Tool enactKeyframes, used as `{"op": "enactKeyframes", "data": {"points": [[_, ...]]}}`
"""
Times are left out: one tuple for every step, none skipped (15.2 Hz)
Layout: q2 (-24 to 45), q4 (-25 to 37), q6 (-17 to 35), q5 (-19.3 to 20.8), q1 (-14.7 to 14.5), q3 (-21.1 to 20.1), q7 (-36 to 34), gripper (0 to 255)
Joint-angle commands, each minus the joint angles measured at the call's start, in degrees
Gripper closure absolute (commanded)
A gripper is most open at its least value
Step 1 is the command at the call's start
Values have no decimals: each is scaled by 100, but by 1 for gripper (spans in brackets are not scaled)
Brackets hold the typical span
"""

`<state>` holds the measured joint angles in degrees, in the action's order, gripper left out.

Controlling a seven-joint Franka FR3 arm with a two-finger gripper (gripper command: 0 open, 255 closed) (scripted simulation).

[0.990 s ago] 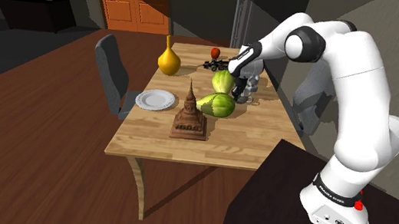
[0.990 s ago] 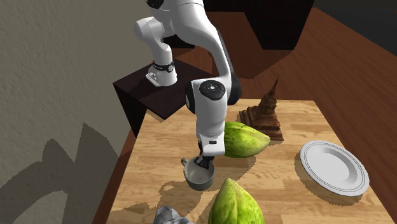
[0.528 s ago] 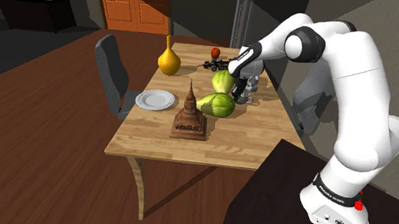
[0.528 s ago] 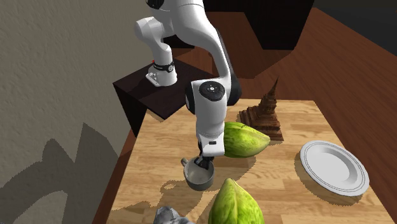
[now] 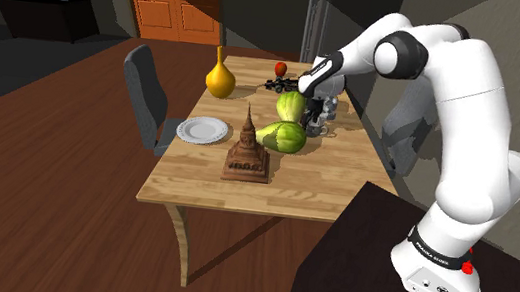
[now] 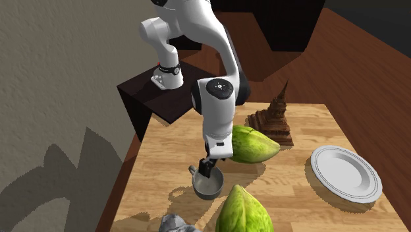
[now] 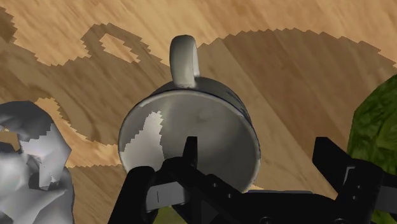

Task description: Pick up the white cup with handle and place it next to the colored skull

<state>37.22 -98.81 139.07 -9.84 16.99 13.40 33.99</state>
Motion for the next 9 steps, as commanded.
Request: {"op": "enactKeyframes", "data": {"points": [[-252,-29,-222,63,-46,53,-37,0],[-361,-41,-317,91,-66,75,-55,0],[-361,-41,-317,92,-66,75,-55,0],[-361,-42,-317,92,-66,75,-55,0],[-361,-41,-317,92,-66,75,-55,0],[-361,-41,-317,92,-66,75,-55,0],[-361,-41,-317,92,-66,75,-55,0],[-361,-41,-317,92,-66,75,-55,0],[-361,-41,-317,92,-66,75,-55,0]]}}
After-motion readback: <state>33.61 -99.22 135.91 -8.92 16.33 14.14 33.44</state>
